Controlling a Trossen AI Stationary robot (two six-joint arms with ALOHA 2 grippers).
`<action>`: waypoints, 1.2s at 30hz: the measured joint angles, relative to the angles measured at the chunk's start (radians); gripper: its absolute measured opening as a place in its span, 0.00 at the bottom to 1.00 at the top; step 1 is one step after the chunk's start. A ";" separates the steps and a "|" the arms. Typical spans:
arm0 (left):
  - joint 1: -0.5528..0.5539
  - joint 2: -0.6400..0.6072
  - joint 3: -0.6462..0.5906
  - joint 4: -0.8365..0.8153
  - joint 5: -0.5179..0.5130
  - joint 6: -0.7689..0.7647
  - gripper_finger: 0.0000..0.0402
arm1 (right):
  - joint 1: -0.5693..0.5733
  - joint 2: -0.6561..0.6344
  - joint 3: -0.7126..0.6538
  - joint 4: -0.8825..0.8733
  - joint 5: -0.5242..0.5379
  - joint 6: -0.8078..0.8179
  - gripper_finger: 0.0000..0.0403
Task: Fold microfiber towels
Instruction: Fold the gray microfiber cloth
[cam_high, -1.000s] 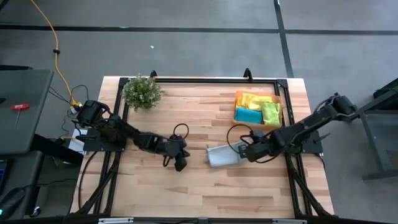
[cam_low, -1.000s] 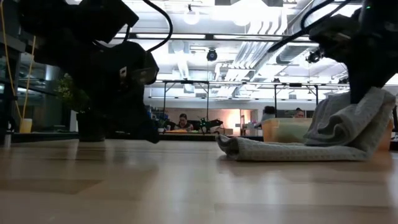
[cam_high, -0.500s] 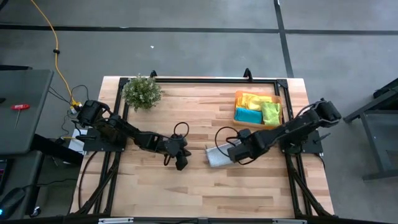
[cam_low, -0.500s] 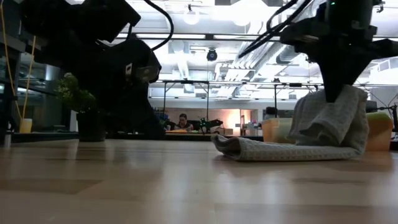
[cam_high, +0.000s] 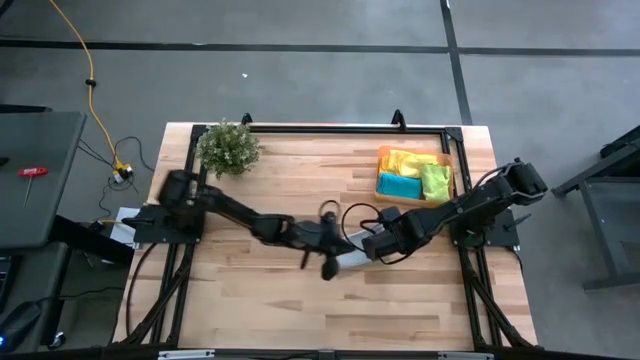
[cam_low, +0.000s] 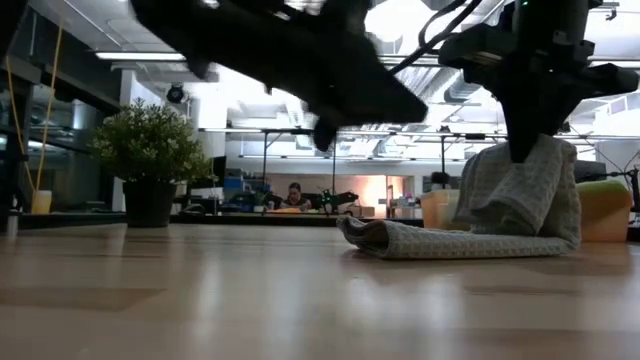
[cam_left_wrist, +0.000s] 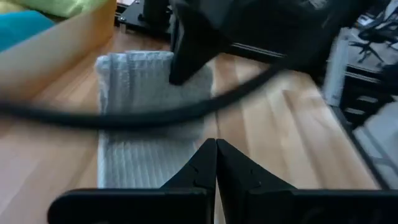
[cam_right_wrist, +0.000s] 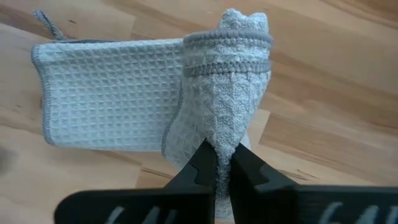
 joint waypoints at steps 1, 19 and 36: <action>0.005 0.045 0.042 0.000 0.001 0.001 0.00 | 0.000 0.000 0.000 -0.001 0.000 0.000 0.00; 0.006 0.345 0.335 -0.011 -0.146 -0.049 0.00 | 0.008 -0.001 -0.002 -0.056 0.001 0.008 0.00; -0.028 0.128 -0.088 0.254 -0.378 -0.172 0.00 | 0.008 0.000 0.001 -0.047 0.019 0.008 0.00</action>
